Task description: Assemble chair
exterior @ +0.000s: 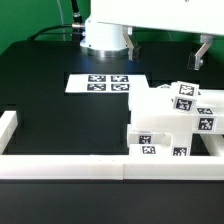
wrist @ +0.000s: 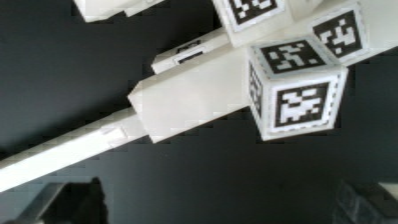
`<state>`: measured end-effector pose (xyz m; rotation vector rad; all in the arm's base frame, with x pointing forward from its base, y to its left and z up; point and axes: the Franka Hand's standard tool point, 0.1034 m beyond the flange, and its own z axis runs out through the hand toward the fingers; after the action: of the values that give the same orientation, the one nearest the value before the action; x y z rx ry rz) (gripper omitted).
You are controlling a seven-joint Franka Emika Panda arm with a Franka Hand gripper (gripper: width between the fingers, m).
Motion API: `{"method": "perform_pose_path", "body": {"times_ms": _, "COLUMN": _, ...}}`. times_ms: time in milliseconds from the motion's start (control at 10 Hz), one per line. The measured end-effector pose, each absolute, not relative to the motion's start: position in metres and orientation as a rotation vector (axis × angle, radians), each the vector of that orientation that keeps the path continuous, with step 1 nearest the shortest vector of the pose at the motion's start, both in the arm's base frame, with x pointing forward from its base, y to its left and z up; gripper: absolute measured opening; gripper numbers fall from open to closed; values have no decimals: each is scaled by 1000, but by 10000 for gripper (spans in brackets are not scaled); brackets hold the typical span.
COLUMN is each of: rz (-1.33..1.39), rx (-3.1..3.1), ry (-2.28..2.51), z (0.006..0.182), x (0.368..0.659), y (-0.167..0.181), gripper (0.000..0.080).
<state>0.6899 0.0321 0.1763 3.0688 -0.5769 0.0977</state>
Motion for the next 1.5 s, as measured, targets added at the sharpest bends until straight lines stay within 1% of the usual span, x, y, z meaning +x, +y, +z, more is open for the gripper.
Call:
{"method": "perform_pose_path", "body": {"times_ms": 200, "rz": 181, "rx": 3108, "ry": -397, "z": 179, "x": 700, "y": 47, "gripper": 649}}
{"method": "perform_pose_path", "body": {"times_ms": 300, "rz": 224, "rx": 3117, "ry": -367, "z": 176, "x": 700, "y": 47, "gripper": 649}}
{"method": "perform_pose_path", "body": {"times_ms": 700, "rz": 214, "rx": 3110, "ry": -345, "z": 175, "x": 699, "y": 46, "gripper": 649}}
{"method": "perform_pose_path", "body": {"times_ms": 900, "rz": 242, "rx": 3116, "ry": -292, "z": 172, "x": 700, "y": 57, "gripper": 649}}
{"method": "perform_pose_path", "body": {"times_ms": 1000, "rz": 175, "rx": 3123, "ry": -284, "z": 169, "x": 695, "y": 62, "gripper": 649}}
{"method": "perform_pose_path", "body": {"times_ms": 1100, "rz": 15, "rx": 3124, "ry": -279, "z": 167, "x": 689, "y": 64, "gripper": 649}}
{"method": "perform_pose_path", "body": {"times_ms": 1200, "rz": -10, "rx": 3113, "ry": -269, "z": 171, "x": 697, "y": 64, "gripper": 649}}
{"method": "perform_pose_path", "body": {"times_ms": 1300, "rz": -56, "rx": 3110, "ry": -272, "z": 170, "x": 694, "y": 62, "gripper": 649}}
{"method": "perform_pose_path", "body": {"times_ms": 1500, "rz": -47, "rx": 3109, "ry": -274, "z": 170, "x": 695, "y": 61, "gripper": 649}}
